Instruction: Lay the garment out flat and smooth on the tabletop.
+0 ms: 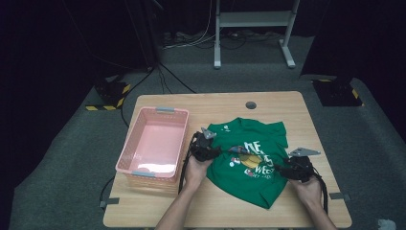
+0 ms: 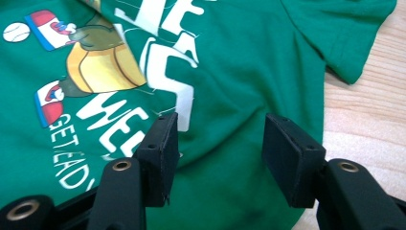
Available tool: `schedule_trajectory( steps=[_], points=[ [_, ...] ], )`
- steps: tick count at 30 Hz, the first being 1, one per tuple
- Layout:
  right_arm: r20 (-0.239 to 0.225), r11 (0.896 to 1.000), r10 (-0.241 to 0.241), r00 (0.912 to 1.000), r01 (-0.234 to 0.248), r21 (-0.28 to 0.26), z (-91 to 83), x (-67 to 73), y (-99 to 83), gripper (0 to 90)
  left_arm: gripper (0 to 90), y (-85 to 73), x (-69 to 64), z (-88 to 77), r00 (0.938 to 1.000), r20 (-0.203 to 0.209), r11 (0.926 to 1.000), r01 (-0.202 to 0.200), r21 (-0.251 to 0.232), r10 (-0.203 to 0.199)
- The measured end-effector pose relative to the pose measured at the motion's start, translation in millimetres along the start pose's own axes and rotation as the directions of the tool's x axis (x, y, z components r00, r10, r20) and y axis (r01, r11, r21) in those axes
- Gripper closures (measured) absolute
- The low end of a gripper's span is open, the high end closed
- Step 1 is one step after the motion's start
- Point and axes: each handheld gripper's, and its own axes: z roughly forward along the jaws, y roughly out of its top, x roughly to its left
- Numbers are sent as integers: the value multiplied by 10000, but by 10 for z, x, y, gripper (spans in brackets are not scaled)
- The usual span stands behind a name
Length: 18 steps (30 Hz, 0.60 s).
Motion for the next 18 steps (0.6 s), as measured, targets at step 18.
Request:
schedule_trajectory(
  steps=[18],
  points=[
    [545, 9985, -510, 9972, 499, 213, 33, 13, -28, 630, 855, -262, -39, 207, 9996, -208, 9933, -152, 1148, 177]
  ],
)
